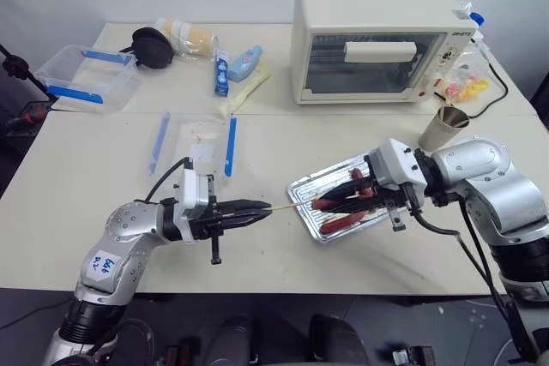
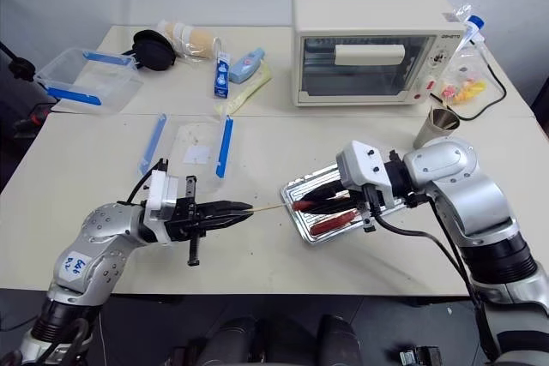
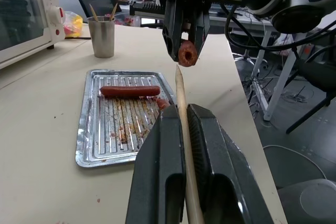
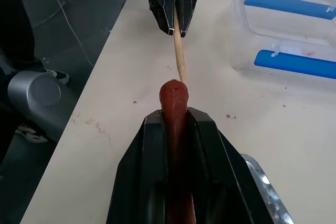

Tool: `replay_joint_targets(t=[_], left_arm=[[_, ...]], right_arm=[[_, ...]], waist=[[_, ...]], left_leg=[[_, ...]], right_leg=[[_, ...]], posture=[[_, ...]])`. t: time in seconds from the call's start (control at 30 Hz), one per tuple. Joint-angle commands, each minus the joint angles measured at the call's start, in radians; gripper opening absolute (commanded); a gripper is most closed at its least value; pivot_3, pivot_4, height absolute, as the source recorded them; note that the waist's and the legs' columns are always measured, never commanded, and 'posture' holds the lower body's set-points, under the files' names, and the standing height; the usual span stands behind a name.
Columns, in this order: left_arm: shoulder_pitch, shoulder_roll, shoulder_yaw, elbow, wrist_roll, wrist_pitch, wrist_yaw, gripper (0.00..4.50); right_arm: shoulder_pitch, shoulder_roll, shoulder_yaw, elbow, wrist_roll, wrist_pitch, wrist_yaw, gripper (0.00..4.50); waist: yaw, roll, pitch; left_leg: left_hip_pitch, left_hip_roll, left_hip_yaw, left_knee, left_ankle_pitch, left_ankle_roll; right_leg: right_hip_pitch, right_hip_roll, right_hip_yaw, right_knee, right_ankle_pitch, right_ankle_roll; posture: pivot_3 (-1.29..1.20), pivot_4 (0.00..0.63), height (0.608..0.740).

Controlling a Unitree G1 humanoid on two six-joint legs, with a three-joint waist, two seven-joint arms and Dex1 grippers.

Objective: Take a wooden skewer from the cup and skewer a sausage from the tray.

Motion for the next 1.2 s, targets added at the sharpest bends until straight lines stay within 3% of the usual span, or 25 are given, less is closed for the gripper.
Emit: replay_joint_targets(t=[0.03,0.73,1.2], left_arm=[[-0.003,-0.008,-0.009,-0.008,0.01,-0.018,-0.007,0.0],[-0.019,-0.04,-0.035,0.008,0.033,-0.023,-0.019,0.0],[-0.001,-0.022,-0.012,-0.004,0.023,-0.021,-0.016,0.0]], right_arm=[[-0.018,0.002,-0.006,-0.037,0.013,0.003,0.001,0.44],[-0.039,0.036,0.037,-0.037,-0.014,0.004,-0.003,0.44],[-0.012,-0.03,0.01,0.088,-0.064,-0.122,0.066,0.44]], waist=[[0.0,0.0,0.0],[-0.001,0.0,0.0],[-0.001,0.0,0.0]], left_leg=[[0.0,0.0,0.0,0.0,0.0,0.0],[0.0,0.0,0.0,0.0,0.0,0.0],[0.0,0.0,0.0,0.0,0.0,0.0]], right_leg=[[0.0,0.0,0.0,0.0,0.0,0.0],[0.0,0.0,0.0,0.0,0.0,0.0],[0.0,0.0,0.0,0.0,0.0,0.0]], posture=[[0.0,0.15,0.74],[0.0,0.15,0.74],[0.0,0.15,0.74]])
